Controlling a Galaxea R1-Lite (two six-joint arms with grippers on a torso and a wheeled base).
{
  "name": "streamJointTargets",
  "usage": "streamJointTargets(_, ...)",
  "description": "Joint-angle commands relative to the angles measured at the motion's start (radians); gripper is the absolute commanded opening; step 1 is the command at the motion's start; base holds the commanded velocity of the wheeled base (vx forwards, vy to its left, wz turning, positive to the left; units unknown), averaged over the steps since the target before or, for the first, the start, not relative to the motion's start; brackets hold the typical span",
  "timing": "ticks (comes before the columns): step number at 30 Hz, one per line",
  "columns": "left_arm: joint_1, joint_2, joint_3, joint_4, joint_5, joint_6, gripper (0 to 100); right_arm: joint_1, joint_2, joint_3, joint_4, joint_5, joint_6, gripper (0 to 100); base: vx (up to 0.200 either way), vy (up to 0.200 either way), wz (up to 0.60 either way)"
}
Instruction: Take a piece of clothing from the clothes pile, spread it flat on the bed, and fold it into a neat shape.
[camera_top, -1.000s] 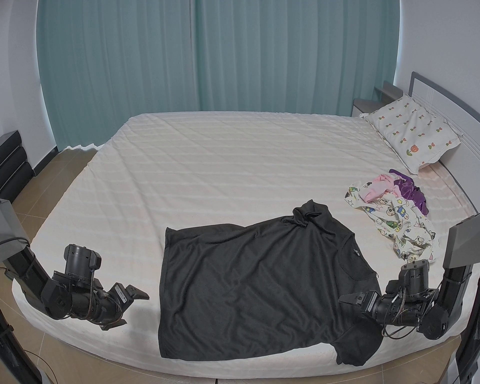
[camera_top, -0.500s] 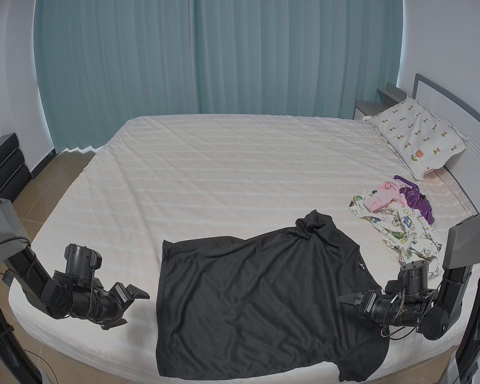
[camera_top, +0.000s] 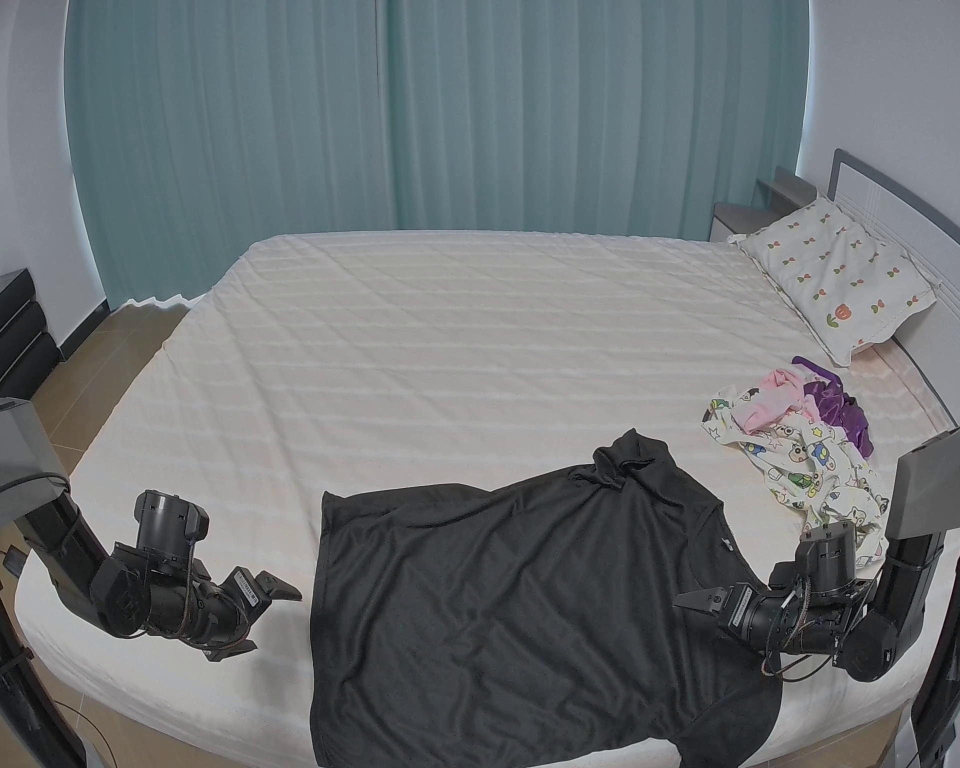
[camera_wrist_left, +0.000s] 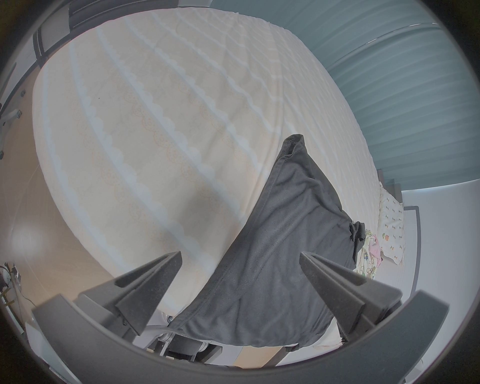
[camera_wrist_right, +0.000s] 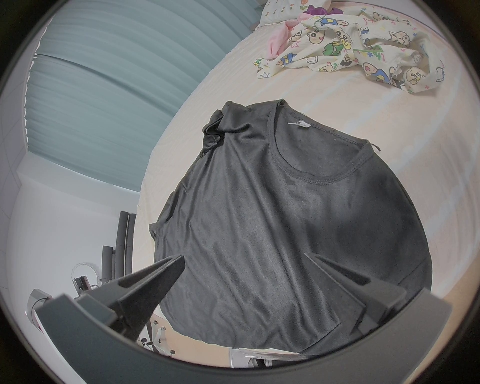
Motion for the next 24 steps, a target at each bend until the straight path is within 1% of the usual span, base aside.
streamJointTargets(1, 0.0, 0.004, -0.001, -0.001, 0.0, 0.0, 100, 0.005, -0.005, 0.003, 0.0, 0.0, 0.001, 100, 0.0, 0.0, 0.0)
streamJointTargets(4, -0.002, 0.004, -0.001, 0.0, 0.0, 0.001, 100, 0.005, -0.003, 0.003, 0.0, 0.002, 0.001, 100, 0.0, 0.0, 0.0)
streamJointTargets(9, -0.002, 0.004, -0.001, 0.0, 0.0, 0.001, 100, 0.005, 0.003, 0.007, -0.037, 0.0, 0.004, 100, 0.0, -0.2, 0.0)
streamJointTargets(16, -0.014, 0.005, 0.001, 0.002, 0.0, 0.0, 100, 0.006, 0.002, 0.013, -0.043, 0.0, 0.017, 100, 0.0, -0.2, 0.0)
streamJointTargets(19, -0.019, 0.005, 0.001, 0.002, 0.0, -0.002, 100, 0.006, 0.002, 0.013, -0.043, 0.0, 0.017, 100, 0.0, 0.0, 0.0)
streamJointTargets(24, -0.02, 0.001, -0.001, -0.001, 0.0, -0.036, 100, 0.006, 0.0, 0.013, -0.045, 0.0, 0.018, 100, 0.0, 0.0, 0.0)
